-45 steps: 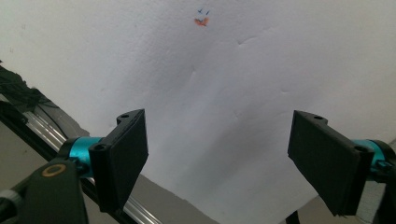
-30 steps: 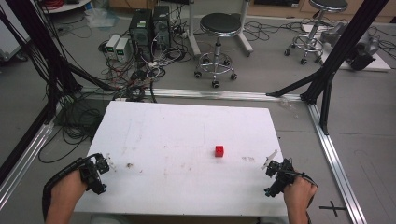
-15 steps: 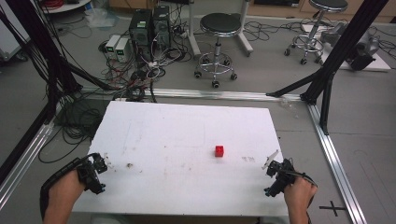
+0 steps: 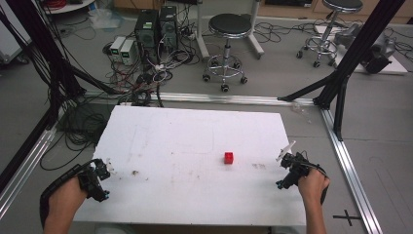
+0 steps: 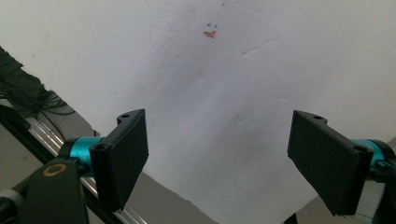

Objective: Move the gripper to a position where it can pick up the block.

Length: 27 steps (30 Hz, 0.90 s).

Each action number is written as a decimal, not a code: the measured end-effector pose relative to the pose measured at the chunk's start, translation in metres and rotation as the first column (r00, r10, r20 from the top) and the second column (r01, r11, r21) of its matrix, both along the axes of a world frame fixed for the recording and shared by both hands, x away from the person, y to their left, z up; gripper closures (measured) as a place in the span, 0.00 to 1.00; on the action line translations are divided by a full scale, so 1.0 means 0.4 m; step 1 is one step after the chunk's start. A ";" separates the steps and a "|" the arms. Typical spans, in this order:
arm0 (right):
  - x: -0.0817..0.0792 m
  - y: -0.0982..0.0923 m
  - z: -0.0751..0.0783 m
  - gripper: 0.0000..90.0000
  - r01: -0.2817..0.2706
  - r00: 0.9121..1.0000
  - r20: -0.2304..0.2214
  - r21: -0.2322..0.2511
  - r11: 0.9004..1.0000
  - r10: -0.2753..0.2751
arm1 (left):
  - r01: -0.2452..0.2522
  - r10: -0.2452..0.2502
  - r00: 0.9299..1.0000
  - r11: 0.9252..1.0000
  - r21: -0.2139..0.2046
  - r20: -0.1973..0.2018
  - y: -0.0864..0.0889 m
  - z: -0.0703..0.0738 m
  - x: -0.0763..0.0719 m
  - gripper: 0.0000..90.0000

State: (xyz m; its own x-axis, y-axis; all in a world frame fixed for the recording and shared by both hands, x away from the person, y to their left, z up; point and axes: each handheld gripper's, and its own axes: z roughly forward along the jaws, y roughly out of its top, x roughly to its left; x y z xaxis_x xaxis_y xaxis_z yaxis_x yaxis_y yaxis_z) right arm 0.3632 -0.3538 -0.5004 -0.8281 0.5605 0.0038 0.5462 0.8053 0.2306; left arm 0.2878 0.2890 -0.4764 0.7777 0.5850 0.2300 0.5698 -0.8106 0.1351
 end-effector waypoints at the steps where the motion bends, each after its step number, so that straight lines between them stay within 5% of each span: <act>1: 0.000 0.000 0.000 0.01 0.000 1.000 0.000 0.000 1.000 0.000 | -0.002 0.002 1.000 1.000 -0.001 -0.004 0.002 0.001 0.000 0.23; 6: 0.069 0.000 0.039 0.01 -0.075 0.997 0.031 -0.031 0.997 0.076 | -0.018 0.018 1.000 1.000 -0.010 0.009 0.018 0.000 0.000 0.23; 12: 0.122 0.007 0.098 0.01 -0.101 0.993 0.062 -0.051 0.994 0.104 | -0.032 0.032 0.999 0.999 -0.020 0.017 0.032 0.003 -0.001 0.23; 16: 0.155 0.032 0.149 0.01 -0.157 0.983 0.092 -0.032 0.987 0.160 | -0.041 0.042 0.999 0.999 -0.024 0.018 0.040 0.004 -0.001 0.23; 20: 0.188 0.080 0.206 0.01 -0.223 0.966 0.117 -0.062 0.973 0.229 | -0.041 0.041 0.999 0.999 -0.028 0.020 0.042 0.007 -0.001 0.23; 27: 0.212 0.139 0.254 0.01 -0.249 0.958 0.130 -0.075 0.966 0.257 | -0.045 0.046 0.999 0.998 -0.041 0.028 0.043 0.011 -0.003 0.23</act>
State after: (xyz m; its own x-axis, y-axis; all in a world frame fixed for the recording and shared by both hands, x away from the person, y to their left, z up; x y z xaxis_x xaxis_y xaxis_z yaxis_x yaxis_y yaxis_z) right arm 0.4479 -0.2982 -0.3988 -0.9331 0.3287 -0.1457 0.2894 0.9271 0.2383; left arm 0.2867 0.3064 -0.4721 0.7436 0.6287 0.2275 0.6011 -0.7776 0.1842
